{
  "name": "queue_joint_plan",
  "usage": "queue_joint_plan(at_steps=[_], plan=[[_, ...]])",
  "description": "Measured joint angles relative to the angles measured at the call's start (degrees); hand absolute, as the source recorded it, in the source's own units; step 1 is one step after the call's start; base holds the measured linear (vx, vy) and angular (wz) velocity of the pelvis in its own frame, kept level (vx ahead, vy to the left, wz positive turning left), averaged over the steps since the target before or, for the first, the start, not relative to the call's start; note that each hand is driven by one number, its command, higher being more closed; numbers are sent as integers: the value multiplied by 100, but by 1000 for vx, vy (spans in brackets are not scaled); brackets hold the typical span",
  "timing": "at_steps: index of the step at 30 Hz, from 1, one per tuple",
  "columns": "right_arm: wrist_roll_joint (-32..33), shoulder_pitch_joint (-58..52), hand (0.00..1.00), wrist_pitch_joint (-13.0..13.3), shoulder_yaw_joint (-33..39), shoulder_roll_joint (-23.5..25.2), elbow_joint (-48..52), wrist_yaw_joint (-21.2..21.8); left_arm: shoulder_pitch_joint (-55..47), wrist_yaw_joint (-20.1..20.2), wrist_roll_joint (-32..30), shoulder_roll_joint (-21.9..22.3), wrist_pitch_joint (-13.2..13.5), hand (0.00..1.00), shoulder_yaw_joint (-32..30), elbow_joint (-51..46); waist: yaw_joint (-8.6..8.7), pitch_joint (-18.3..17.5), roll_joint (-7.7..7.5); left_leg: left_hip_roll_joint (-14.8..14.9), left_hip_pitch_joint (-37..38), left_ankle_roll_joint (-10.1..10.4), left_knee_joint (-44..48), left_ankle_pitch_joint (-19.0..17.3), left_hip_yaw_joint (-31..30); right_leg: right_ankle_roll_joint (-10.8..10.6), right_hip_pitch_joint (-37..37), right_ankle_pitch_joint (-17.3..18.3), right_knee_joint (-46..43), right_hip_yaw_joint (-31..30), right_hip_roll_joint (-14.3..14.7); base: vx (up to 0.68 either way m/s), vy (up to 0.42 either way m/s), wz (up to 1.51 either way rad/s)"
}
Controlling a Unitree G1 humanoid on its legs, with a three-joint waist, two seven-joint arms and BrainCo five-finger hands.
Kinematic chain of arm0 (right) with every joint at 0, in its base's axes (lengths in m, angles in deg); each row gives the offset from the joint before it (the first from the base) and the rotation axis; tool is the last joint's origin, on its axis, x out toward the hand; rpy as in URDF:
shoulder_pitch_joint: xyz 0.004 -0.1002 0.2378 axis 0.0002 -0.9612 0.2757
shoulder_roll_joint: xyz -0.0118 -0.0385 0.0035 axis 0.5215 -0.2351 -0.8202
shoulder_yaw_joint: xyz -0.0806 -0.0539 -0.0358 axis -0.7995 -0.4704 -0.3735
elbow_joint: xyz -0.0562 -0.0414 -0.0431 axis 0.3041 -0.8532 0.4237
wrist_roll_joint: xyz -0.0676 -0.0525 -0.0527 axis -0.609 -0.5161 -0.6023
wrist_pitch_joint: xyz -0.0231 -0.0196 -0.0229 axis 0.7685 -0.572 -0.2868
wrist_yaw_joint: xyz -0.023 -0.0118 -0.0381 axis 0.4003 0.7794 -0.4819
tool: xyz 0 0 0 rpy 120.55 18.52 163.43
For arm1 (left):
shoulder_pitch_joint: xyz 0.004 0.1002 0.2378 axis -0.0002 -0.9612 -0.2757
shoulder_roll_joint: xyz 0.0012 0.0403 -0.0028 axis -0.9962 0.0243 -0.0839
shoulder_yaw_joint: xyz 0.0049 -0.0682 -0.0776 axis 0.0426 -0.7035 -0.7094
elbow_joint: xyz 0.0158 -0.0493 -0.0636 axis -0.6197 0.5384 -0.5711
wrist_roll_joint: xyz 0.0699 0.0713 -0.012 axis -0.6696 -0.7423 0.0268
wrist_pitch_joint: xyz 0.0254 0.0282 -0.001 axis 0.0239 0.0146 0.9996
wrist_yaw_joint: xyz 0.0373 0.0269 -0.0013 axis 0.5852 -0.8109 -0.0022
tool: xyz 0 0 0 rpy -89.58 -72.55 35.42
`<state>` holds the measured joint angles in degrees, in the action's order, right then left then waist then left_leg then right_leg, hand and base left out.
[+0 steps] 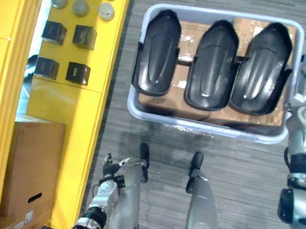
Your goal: Walk over and take plastic housings, then place them on the shelf
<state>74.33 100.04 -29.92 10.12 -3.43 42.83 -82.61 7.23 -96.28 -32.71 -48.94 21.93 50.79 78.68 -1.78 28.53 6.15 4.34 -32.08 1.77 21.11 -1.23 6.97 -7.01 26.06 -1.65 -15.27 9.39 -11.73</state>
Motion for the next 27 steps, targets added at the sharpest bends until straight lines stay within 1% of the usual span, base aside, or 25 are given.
queue_joint_plan(at_steps=[3,5,8,9,11,12,14,15,19,20,23,25,27], plan=[[48,116,0,-94,-2,0,-518,190,-20,8,52,24,1,0,23,41,-47,-13,21,-3,4,-10,-59,31,-1,5,15,-34,9,8,-7,6,-4,1],[52,211,0,-96,-1,-1,-821,318,-49,17,68,23,8,0,76,41,-61,-13,22,-6,3,-10,-66,31,-2,4,15,-35,9,16,-10,0,0,0],[53,298,0,-90,-4,-11,-1021,470,-76,27,89,35,10,0,168,42,-88,-13,24,-22,2,-11,-81,32,-9,5,17,-33,8,36,-24,0,0,0],[54,376,0,-87,-25,-37,-1181,541,-77,42,201,44,12,0,171,40,-101,-15,27,-36,1,-13,-88,36,-16,7,18,-29,2,50,-34,21,-2,4],[52,467,0,-88,-100,-152,-1391,566,-77,58,277,83,12,0,170,44,-129,-44,73,-73,-4,-21,-154,75,-40,12,34,-22,-15,101,-75,15,-4,13],[49,497,0,-93,-145,-261,-1454,572,-78,61,288,140,13,0,170,47,-158,-84,136,-97,-26,-30,-202,107,-59,9,66,-14,-35,130,-114,13,-4,16],[47,532,0,-98,-199,-350,-1514,591,-81,68,294,206,17,0,165,47,-214,-118,199,-129,-33,-47,-262,147,-58,6,103,-8,-56,133,-147,9,2,9],[31,623,0,-144,-284,-352,-1654,721,-105,105,296,247,19,0,164,45,-254,-137,230,-144,-38,-45,-267,156,-72,-1,128,25,-119,143,-168,11,3,6],[-21,864,0,-267,-512,-389,-1711,891,-111,145,303,255,20,0,167,38,-278,-140,235,-173,-142,-29,-266,196,-128,20,282,121,-318,175,-216,0,-11,9],[-87,963,100,-301,-567,-407,-1757,949,-111,162,325,257,20,0,169,36,-294,-140,235,-174,-182,-29,-265,210,-142,21,330,126,-344,185,-219,-6,-20,8],[-212,1065,100,-438,-652,-542,-1837,1051,-111,224,455,266,21,0,170,31,-378,-138,238,-175,-219,-27,-267,222,-147,27,380,130,-373,189,-224,0,-5,1],[-339,1087,100,-588,-742,-639,-1856,1084,-112,224,460,262,27,0,168,29,-383,-138,238,-175,-225,-27,-263,222,-157,30,380,133,-379,199,-224,0,0,0],[-671,1095,100,-888,-746,-754,-1876,1186,-112,224,459,270,75,0,170,24,-377,-138,238,-171,-242,-27,-257,222,-167,32,384,134,-379,216,-223,0,0,0]])
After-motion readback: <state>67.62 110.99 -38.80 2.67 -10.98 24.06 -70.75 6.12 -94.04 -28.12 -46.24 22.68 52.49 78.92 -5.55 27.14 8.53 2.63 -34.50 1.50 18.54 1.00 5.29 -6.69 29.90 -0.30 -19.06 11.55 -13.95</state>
